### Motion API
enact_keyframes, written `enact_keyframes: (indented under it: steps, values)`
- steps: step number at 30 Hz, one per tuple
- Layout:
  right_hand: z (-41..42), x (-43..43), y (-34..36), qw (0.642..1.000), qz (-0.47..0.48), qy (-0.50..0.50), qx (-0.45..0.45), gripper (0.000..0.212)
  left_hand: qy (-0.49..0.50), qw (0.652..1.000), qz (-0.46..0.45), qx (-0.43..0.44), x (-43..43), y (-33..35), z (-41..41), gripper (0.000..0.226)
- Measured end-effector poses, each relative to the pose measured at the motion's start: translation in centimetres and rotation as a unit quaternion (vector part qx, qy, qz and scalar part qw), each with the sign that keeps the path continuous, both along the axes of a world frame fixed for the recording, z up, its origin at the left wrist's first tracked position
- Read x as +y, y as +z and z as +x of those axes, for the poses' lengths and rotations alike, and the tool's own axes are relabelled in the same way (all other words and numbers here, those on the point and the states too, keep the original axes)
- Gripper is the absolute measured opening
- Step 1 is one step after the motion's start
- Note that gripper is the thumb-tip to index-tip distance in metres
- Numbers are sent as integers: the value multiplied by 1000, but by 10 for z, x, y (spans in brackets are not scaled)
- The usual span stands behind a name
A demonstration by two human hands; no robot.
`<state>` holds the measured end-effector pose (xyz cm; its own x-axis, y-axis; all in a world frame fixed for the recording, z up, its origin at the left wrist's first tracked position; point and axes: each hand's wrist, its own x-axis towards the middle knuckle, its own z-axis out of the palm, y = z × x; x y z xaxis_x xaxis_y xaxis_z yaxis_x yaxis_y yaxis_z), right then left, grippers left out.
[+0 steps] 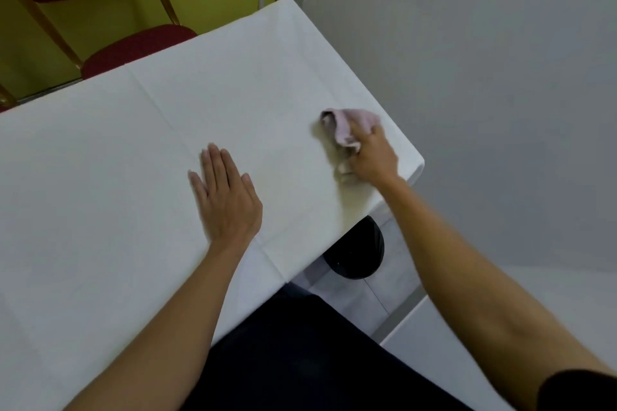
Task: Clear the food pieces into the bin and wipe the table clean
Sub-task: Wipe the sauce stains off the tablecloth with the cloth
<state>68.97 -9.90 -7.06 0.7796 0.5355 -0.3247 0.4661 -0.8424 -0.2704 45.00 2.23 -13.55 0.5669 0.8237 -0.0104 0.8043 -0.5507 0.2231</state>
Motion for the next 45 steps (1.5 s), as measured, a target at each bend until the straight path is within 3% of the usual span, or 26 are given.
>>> enact_keyframes:
  steps: [3, 6, 9, 13, 16, 19, 26, 29, 32, 36, 41, 45]
  values:
    - [12, -8, 6, 1000, 9, -27, -8, 67, 0, 1000, -8, -10, -1, 0, -1, 59]
    - [-29, 3, 15, 997, 57, -29, 33, 76, 2, 1000, -19, -15, 0, 0, -2, 59]
    - [-111, 6, 10, 992, 52, 77, 85, 90, 12, 995, -65, -78, -6, 11, 11, 59]
    - [-163, -10, -9, 993, 59, 93, 48, 81, 24, 990, -91, -106, -32, 14, 13, 66]
    - [-140, -17, -2, 990, 41, 131, 30, 72, -21, 999, -34, -37, -39, 0, -5, 69]
    - [-102, -37, 0, 986, 32, 162, 12, 74, -22, 999, -10, -49, -41, 1, -5, 58]
    - [2, -68, 10, 999, 8, 42, 20, 84, -6, 998, -36, -45, -38, -2, 0, 59]
    - [-15, -61, 14, 996, 52, 58, 44, 82, 34, 997, -54, -44, -43, 5, 16, 59]
    - [-61, -49, 4, 981, 66, 164, 76, 73, 84, 991, -73, -74, -67, 13, 52, 63]
    - [-59, -54, -4, 976, 77, 198, 36, 61, 107, 991, -50, -69, -94, 4, 68, 61]
    - [33, -89, 0, 994, 25, 108, -20, 80, 99, 994, -26, -48, -97, 1, 62, 60]
    - [45, -91, 6, 991, -5, 121, -59, 65, 110, 993, -27, -31, -97, 2, 62, 60]
